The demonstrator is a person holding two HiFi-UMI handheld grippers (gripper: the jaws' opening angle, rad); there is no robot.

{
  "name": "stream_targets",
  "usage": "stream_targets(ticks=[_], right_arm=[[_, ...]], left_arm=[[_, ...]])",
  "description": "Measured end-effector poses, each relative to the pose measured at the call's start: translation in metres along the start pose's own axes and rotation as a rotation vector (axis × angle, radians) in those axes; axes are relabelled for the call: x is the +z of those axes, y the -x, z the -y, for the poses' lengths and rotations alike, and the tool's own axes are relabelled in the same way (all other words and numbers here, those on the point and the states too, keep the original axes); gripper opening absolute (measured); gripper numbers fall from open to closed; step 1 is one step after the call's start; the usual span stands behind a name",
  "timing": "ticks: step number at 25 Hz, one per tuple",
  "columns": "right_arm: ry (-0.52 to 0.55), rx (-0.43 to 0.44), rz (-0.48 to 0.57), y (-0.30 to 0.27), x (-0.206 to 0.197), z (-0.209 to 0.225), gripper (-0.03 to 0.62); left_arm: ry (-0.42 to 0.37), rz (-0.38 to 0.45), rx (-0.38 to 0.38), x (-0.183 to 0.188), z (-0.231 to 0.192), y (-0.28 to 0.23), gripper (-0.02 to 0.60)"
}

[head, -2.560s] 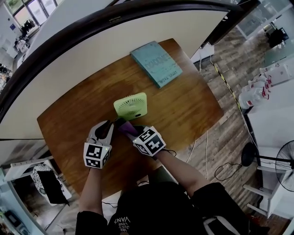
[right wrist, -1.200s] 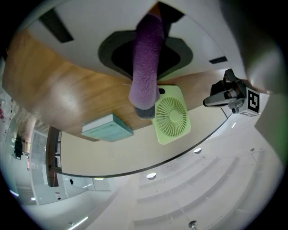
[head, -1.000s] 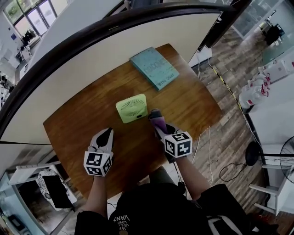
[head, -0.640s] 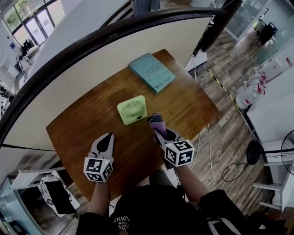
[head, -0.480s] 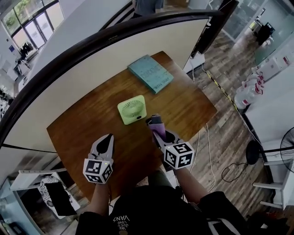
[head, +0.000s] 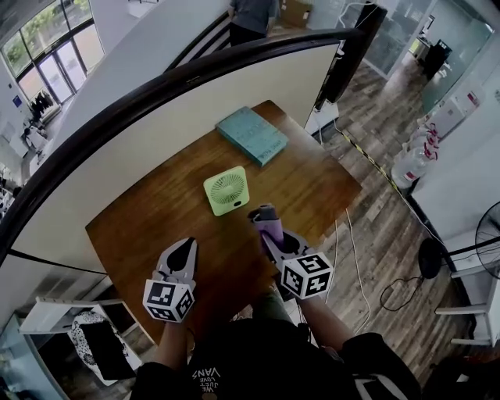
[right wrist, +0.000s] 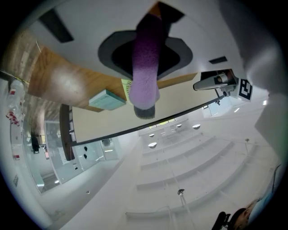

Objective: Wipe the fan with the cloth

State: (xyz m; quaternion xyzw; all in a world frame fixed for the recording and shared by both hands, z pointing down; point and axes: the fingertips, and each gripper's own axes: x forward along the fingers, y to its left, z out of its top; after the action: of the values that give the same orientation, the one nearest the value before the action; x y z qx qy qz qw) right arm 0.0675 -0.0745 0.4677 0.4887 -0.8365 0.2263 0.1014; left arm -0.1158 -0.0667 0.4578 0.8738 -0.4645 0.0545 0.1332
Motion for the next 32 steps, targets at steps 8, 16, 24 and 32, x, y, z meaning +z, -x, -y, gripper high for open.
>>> stream_targets(ticks=[8, 16, 24, 32], right_arm=[[0.021, 0.013, 0.051, 0.022, 0.008, -0.031, 0.1], [0.051, 0.005, 0.072, 0.039, 0.005, -0.054, 0.1], [0.042, 0.006, 0.057, 0.044, -0.007, -0.077, 0.1], [0.035, 0.018, 0.037, 0.049, -0.015, -0.093, 0.1]], left_arm=[[-0.014, 0.031, -0.032, 0.007, 0.013, 0.025, 0.012], [-0.031, 0.027, -0.056, 0.001, 0.023, 0.053, 0.011], [-0.046, 0.013, -0.092, -0.004, 0.024, 0.074, 0.011], [-0.064, 0.007, -0.125, -0.006, 0.032, 0.084, 0.012]])
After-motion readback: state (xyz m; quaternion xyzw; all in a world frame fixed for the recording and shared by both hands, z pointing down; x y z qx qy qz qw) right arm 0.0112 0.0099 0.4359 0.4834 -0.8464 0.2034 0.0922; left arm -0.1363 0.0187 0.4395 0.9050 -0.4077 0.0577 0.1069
